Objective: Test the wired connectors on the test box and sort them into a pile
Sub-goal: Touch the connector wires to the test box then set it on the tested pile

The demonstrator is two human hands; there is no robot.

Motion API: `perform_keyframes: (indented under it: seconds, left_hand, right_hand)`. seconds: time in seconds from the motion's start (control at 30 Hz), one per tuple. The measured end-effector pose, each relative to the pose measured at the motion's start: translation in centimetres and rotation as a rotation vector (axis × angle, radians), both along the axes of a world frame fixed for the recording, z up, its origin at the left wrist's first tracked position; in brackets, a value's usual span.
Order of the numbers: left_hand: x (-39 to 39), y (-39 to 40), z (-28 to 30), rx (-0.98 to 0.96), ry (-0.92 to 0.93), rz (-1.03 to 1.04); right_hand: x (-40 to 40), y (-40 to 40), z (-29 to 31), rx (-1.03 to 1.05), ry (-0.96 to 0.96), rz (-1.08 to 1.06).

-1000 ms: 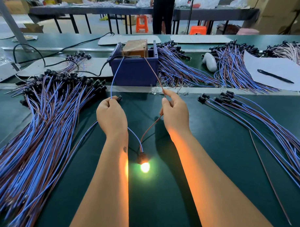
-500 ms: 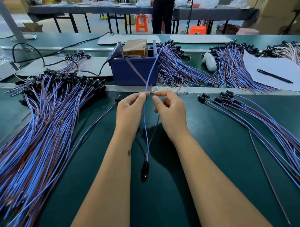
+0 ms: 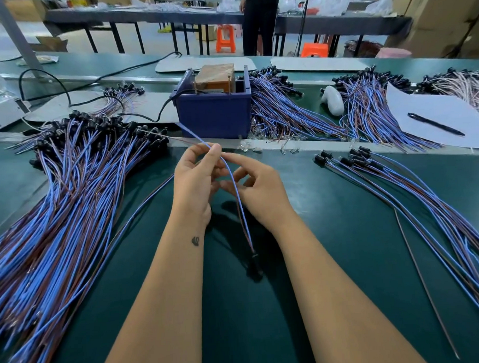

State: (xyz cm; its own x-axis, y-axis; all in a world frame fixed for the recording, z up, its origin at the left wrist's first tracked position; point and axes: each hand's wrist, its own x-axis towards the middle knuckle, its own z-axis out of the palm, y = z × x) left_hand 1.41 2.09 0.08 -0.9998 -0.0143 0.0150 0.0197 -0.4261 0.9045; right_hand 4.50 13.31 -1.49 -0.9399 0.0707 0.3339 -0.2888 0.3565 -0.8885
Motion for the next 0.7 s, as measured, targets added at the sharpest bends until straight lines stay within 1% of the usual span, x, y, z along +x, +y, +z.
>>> perform_keyframes:
  seconds: [0.13,0.2,0.27,0.37,0.47,0.5,0.57,0.7]
  left_hand:
    - [0.1,-0.3,0.1,0.084,-0.030,0.076]
    - [0.1,-0.3,0.0,0.040,-0.010,0.066]
    - [0.3,0.0,-0.2,-0.056,0.049,0.037]
    - [0.7,0.7,-0.4,-0.170,0.194,-0.042]
    - [1.3,1.7,-0.6,-0.285,0.311,-0.235]
    - [1.5,2.1,-0.7,-0.331,0.326,-0.312]
    - [1.7,2.6,-1.1,-0.444,0.331,-0.406]
    - [1.9,3.0,-1.4,-0.623,0.300,-0.375]
  right_hand:
    - [0.3,0.4,0.3,-0.259,0.014,0.139]
    - [0.4,0.6,0.5,-0.355,0.020,0.130]
    - [0.3,0.7,0.5,-0.461,0.004,0.069]
    - [-0.2,1.2,0.6,-0.634,-0.014,-0.070]
    - [-0.6,2.2,0.6,-0.719,-0.063,-0.200]
    - [-0.7,2.6,0.6,-0.715,-0.087,-0.255]
    - [-0.9,3.6,0.4,-0.602,-0.113,-0.359]
    - [-0.9,5.0,-0.1,-0.220,-0.148,-0.439]
